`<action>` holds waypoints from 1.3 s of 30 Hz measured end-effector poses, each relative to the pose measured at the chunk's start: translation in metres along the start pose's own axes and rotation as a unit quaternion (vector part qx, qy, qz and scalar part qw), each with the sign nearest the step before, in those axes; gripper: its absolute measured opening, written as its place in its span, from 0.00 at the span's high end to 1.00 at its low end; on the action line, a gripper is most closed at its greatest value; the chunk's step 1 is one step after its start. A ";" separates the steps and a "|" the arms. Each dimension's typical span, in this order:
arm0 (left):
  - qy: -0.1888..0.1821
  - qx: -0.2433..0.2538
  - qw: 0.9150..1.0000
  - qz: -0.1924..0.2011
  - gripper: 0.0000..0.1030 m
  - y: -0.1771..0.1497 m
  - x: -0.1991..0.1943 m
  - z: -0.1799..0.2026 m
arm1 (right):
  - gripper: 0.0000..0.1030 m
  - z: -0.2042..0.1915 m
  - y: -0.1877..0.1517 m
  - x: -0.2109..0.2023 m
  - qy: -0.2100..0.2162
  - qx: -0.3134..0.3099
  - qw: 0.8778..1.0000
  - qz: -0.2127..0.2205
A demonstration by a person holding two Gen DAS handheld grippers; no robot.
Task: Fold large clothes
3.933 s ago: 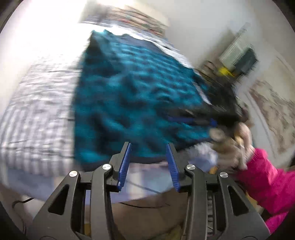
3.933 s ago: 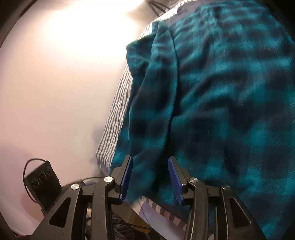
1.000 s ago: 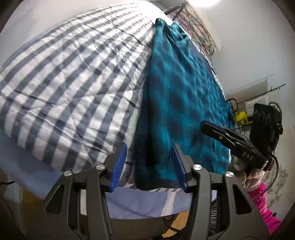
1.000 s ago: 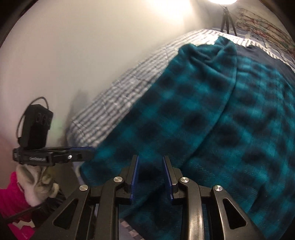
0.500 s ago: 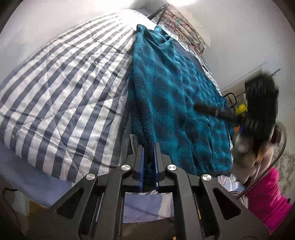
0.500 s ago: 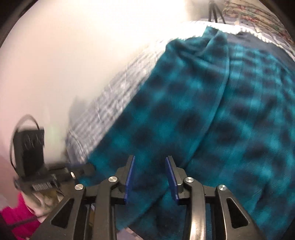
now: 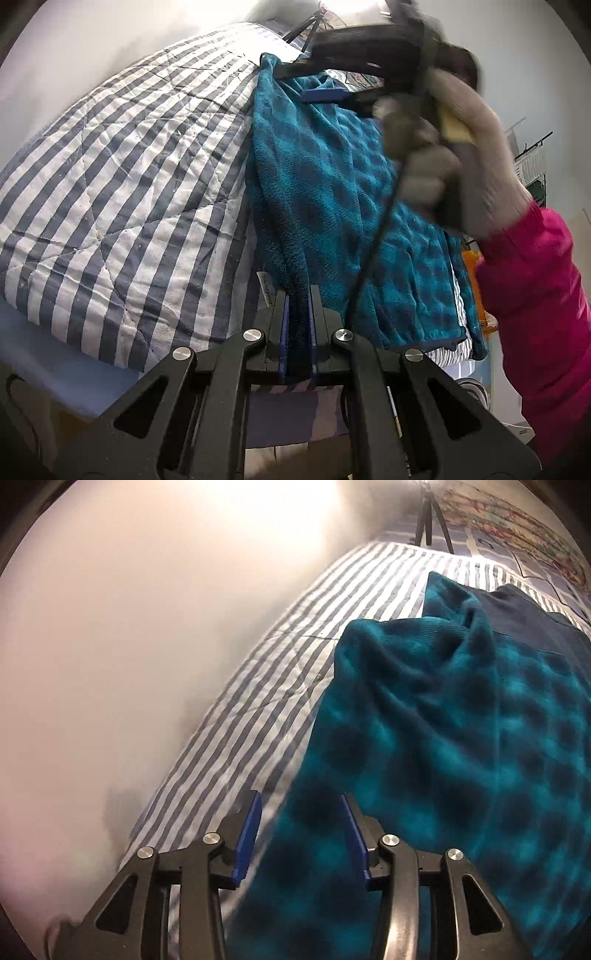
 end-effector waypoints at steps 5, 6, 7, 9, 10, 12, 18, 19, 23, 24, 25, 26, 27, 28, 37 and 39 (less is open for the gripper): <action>-0.005 0.001 1.000 -0.003 0.94 0.001 0.004 0.000 | 0.56 0.005 0.011 0.043 -0.060 -0.001 0.998 -0.034; -0.006 -0.001 1.000 -0.004 0.94 0.001 0.005 0.001 | 0.56 0.008 0.009 0.050 -0.071 -0.001 0.997 -0.042; -0.007 -0.001 1.000 -0.004 0.94 0.002 0.006 0.001 | 0.56 0.010 0.008 0.056 -0.080 0.002 0.996 -0.049; -0.005 0.001 1.000 -0.005 0.94 0.003 0.008 0.001 | 0.56 0.015 0.005 0.066 -0.093 0.007 0.994 -0.062; -0.005 0.002 1.000 -0.006 0.94 0.003 0.009 0.002 | 0.56 0.016 0.004 0.069 -0.096 0.007 0.993 -0.065; -0.005 0.005 1.000 -0.006 0.94 0.003 0.010 0.006 | 0.57 0.016 0.003 0.072 -0.100 0.003 0.993 -0.066; -0.005 0.024 1.000 0.000 0.94 0.003 0.009 0.024 | 0.93 0.023 -0.001 0.064 -0.122 -0.019 0.991 -0.057; -0.005 0.028 1.000 0.002 0.94 0.003 0.008 0.028 | 0.94 0.025 -0.003 0.061 -0.110 -0.016 0.992 -0.052; -0.004 0.048 0.999 0.009 0.95 0.003 0.004 0.042 | 0.95 0.039 -0.003 0.039 -0.051 0.013 0.998 -0.019; -0.003 0.056 0.998 0.012 0.95 0.003 0.003 0.048 | 0.95 0.041 -0.003 0.030 -0.033 0.020 0.999 -0.007; -0.002 0.063 0.998 0.015 0.95 0.003 0.002 0.054 | 0.95 0.044 -0.003 0.022 -0.015 0.028 0.999 0.005; -0.002 0.069 0.998 0.015 0.95 0.002 0.003 0.059 | 0.95 0.047 -0.003 0.014 -0.002 0.036 0.999 0.013; 0.000 0.074 0.997 0.016 0.95 0.002 0.003 0.063 | 0.95 0.050 -0.004 0.008 0.009 0.042 0.999 0.021; 0.001 0.080 0.997 0.017 0.95 0.001 0.003 0.067 | 0.95 0.054 -0.004 -0.002 0.026 0.050 0.998 0.034; 0.004 0.140 0.990 0.009 0.95 -0.004 0.018 0.114 | 0.95 0.103 -0.015 -0.053 0.105 0.108 0.983 0.106; 0.004 0.157 0.988 0.002 0.95 -0.007 0.025 0.126 | 0.95 0.116 -0.012 -0.059 0.120 0.120 0.978 0.118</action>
Point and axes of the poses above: each gripper's, at about its wrist camera, not at the fingertips, and x roughly the way its jaws point, z to its right, y to its top, the point moved 10 cm from there along x, roughly the way its jaws point, and after that the axes turned 3 degrees about -x, right-handed, at the moved point
